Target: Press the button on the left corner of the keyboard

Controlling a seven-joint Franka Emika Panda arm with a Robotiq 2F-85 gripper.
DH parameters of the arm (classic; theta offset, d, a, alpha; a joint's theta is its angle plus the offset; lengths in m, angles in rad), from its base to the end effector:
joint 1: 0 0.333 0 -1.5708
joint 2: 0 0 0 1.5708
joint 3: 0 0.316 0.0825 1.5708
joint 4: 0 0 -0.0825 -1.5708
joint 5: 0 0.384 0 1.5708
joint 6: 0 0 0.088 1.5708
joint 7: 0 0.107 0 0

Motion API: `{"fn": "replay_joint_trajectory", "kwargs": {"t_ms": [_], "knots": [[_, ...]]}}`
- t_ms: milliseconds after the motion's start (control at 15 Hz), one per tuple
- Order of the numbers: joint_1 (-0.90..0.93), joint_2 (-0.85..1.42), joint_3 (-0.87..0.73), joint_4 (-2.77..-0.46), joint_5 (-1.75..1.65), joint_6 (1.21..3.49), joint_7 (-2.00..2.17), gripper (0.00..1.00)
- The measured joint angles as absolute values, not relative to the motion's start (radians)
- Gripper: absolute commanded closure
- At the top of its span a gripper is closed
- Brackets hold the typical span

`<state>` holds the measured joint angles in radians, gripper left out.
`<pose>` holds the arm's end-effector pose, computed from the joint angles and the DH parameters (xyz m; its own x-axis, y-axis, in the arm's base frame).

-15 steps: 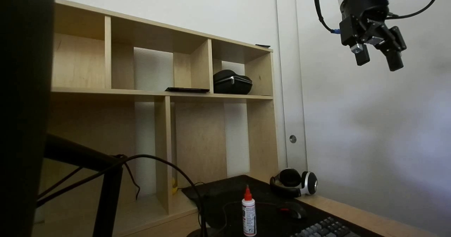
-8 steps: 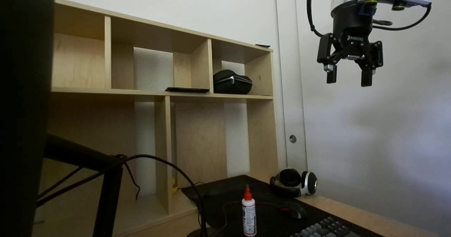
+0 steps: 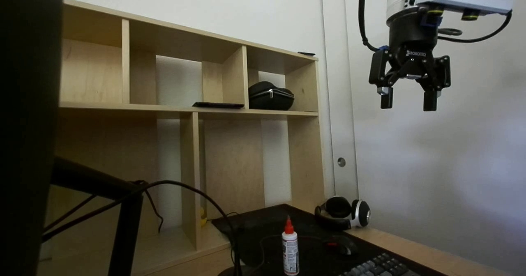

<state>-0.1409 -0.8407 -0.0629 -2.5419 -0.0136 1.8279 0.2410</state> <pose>0.3049 -0.0674 0.5415 0.9040 -0.4122 0.1138 -0.4075 -0.9111 -0.0623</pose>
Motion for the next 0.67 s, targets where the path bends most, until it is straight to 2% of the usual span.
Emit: {"fn": "replay_joint_trajectory", "kwargs": {"t_ms": [200, 467, 667], "knots": [[-0.098, -0.809, -0.004, -2.573, 0.048, 1.875, 0.252, 0.0], [-0.04, -0.683, 0.13, -2.584, 0.102, 2.093, 0.372, 0.0], [-0.038, -0.608, 0.148, -2.561, 0.102, 2.131, 0.4, 0.0]]}}
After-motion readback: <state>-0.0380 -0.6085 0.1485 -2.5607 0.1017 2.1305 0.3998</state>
